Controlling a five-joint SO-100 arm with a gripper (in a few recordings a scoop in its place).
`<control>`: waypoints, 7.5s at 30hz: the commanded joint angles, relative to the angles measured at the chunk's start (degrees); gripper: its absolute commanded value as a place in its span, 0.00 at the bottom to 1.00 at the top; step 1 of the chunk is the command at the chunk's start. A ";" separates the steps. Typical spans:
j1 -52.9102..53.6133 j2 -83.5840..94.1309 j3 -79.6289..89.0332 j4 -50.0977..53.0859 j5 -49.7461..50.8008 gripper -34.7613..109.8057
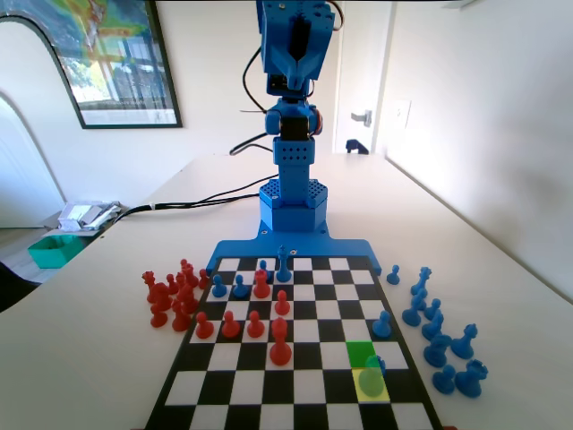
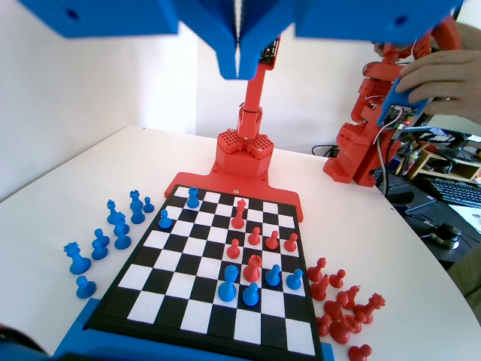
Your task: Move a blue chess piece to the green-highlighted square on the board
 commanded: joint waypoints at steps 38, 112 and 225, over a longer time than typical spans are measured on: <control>0.62 -77.43 -38.41 -14.50 48.96 0.25; -12.04 -116.72 -45.79 -34.01 66.01 0.34; -12.83 -93.96 -51.33 -12.13 55.37 0.25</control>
